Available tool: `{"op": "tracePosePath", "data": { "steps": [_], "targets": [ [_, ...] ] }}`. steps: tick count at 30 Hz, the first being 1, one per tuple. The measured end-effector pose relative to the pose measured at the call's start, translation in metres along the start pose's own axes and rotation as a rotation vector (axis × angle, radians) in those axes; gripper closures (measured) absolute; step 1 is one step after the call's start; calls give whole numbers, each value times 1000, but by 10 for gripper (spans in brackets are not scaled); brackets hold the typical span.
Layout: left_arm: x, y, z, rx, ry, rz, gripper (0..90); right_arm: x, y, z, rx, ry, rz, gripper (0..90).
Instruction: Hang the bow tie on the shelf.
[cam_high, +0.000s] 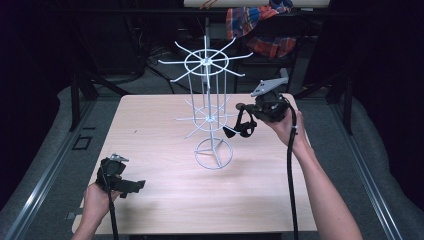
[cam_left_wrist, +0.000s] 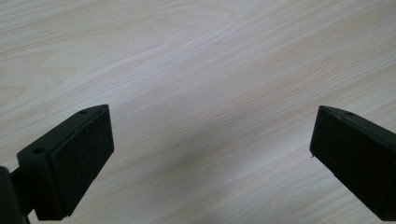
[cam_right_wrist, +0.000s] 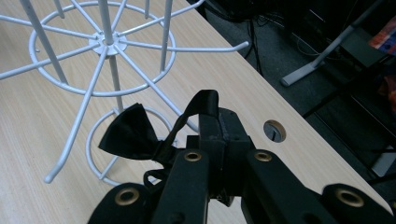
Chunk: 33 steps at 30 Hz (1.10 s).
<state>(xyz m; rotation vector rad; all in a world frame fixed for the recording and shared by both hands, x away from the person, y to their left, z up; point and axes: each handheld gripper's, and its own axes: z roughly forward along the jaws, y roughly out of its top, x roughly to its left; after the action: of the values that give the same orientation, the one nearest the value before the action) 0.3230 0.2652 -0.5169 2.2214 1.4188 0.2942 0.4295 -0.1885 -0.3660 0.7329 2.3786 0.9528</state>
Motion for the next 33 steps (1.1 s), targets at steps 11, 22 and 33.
{"op": "tracePosePath", "data": {
  "steps": [11,22,33],
  "targets": [
    [1,-2,-1,3,-8,0,0,1,0,4,7,1,7,900],
    [1,-2,1,12,-11,-1,0,-10,-7,13,15,9,-5,900],
    [1,-2,1,14,-13,0,0,-19,-13,23,-1,67,34,899]
  ]
}}
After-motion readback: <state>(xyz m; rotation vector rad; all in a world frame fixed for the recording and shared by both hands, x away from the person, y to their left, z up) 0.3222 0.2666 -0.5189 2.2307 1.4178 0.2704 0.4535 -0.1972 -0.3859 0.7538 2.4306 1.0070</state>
